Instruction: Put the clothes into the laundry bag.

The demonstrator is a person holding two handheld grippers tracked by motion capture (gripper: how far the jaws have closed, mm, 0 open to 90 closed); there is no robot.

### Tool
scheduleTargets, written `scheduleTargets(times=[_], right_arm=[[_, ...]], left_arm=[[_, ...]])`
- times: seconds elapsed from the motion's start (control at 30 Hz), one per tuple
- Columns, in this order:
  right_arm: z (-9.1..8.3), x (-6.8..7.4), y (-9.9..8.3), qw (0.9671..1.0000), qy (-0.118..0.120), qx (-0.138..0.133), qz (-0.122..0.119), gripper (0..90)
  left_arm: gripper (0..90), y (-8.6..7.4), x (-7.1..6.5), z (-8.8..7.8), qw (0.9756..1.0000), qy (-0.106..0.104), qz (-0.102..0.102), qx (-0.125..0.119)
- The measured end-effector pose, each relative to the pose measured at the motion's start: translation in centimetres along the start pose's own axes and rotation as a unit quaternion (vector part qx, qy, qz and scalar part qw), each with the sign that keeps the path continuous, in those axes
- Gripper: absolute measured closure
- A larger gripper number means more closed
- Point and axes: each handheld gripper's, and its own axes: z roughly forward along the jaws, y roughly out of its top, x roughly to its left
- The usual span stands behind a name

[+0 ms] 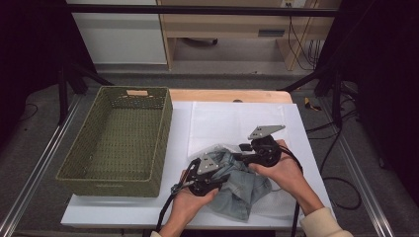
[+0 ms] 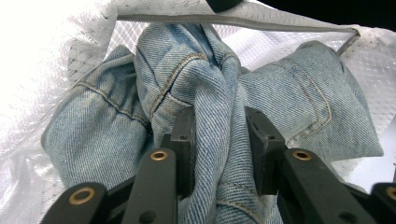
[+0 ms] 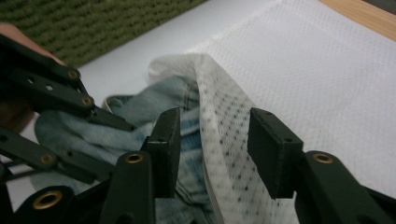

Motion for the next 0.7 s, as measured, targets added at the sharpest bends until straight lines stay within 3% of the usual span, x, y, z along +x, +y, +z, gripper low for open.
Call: scheduleTargets(times=[0.17,0.27,0.3,0.33,0.37,0.53,0.7], right_arm=[[0.1,-0.1,-0.9,0.9999,-0.006,0.011,0.003,60.3],[0.1,-0.1,-0.9,1.0,0.004,0.006,0.003,76.1],[0.1,-0.1,-0.9,1.0,0.004,0.006,0.003,76.1],[0.0,0.0,-0.7,1.0,0.006,0.005,0.002,86.7],[0.0,0.0,-0.6,1.0,0.006,0.003,-0.002,89.0],[-0.2,0.1,-0.1,0.9999,0.017,-0.003,0.0,89.9],[-0.5,0.4,0.1,0.9993,0.035,-0.014,0.001,90.0]], left_arm=[[67.2,0.0,0.0,0.0,1.0,-0.003,-0.002,-0.001],[67.3,-0.1,0.1,0.0,0.9999,-0.01,-0.006,-0.003],[67.4,-0.1,0.1,0.0,0.9999,-0.01,-0.006,-0.003],[67.5,0.0,0.2,0.0,0.9997,-0.021,-0.013,-0.007],[67.7,0.0,0.1,0.0,0.9995,-0.026,-0.013,-0.009],[67.9,0.3,-0.4,0.1,0.9992,-0.036,-0.002,-0.018],[68.0,0.7,-0.7,0.1,0.9986,-0.045,-0.005,-0.027]])
